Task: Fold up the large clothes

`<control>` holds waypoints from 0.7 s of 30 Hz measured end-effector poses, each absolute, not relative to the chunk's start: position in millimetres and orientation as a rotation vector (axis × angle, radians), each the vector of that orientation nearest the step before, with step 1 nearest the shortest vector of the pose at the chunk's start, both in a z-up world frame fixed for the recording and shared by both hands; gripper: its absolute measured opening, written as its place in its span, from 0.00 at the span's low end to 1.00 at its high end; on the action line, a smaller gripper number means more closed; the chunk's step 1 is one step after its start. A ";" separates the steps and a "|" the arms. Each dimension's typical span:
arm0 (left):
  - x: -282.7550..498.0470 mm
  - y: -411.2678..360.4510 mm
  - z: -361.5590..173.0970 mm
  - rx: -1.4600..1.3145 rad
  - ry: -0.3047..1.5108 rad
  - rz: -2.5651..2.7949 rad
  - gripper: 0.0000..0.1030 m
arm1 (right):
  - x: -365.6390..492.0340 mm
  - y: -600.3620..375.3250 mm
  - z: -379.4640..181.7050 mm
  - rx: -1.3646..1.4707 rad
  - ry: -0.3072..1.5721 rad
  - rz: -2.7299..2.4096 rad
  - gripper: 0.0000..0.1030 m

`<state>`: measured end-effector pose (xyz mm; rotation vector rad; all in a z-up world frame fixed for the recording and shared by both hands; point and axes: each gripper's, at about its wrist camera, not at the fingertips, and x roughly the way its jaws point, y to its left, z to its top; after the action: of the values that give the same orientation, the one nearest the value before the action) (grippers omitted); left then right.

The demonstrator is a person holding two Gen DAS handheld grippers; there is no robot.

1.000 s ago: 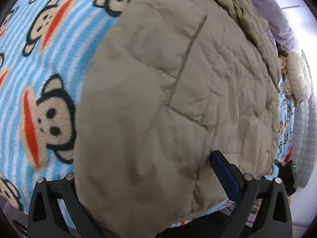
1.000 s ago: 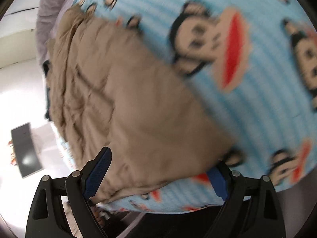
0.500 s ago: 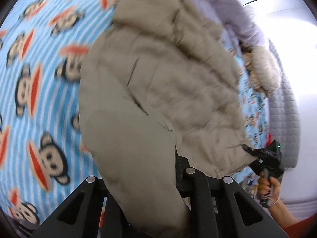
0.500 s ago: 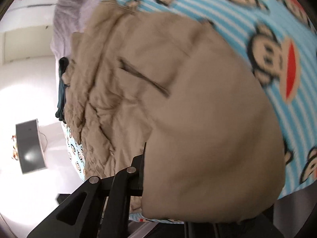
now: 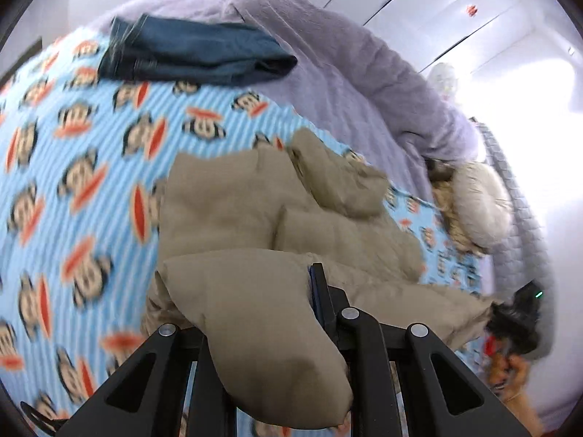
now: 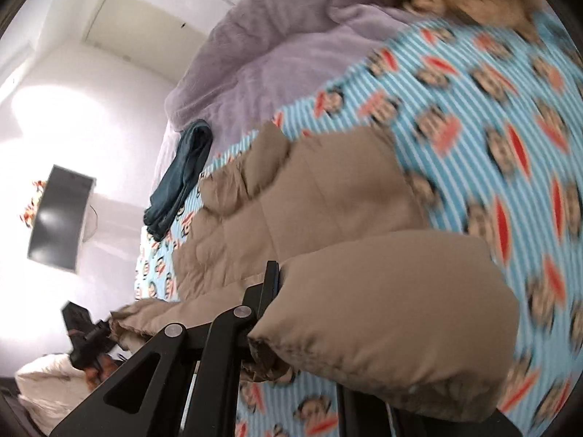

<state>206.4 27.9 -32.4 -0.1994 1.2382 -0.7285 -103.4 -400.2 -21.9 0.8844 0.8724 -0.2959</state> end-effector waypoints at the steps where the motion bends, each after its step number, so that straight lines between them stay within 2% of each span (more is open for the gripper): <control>1: 216.2 19.9 -35.6 -0.188 1.236 -0.712 0.20 | -81.8 -413.0 -25.3 0.873 0.898 -0.303 0.10; 7: 270.2 -24.0 -97.8 -0.148 1.299 -0.572 0.20 | 0.9 -460.2 -80.4 0.863 1.040 -0.341 0.10; 11: 283.5 -42.1 -134.4 -0.093 1.329 -0.532 0.21 | 26.6 -471.8 -127.3 0.887 1.086 -0.362 0.10; 16: 276.6 -39.4 -121.0 -0.042 1.296 -0.535 0.21 | 33.4 -475.2 -146.5 0.916 1.085 -0.350 0.10; 17: 273.2 -35.1 -113.2 -0.038 1.282 -0.537 0.26 | 34.2 -474.3 -144.7 0.906 1.086 -0.341 0.10; 20: 263.9 -23.7 -93.4 -0.033 1.243 -0.552 0.28 | 39.0 -470.7 -136.4 0.850 1.089 -0.313 0.10; 21: 260.8 -21.8 -88.9 -0.023 1.234 -0.552 0.36 | 41.3 -469.9 -134.4 0.844 1.091 -0.306 0.10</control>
<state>260.8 -21.8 -88.9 -0.0226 1.2337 -0.5523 41.3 -469.9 -134.4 0.8437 1.0907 -0.3060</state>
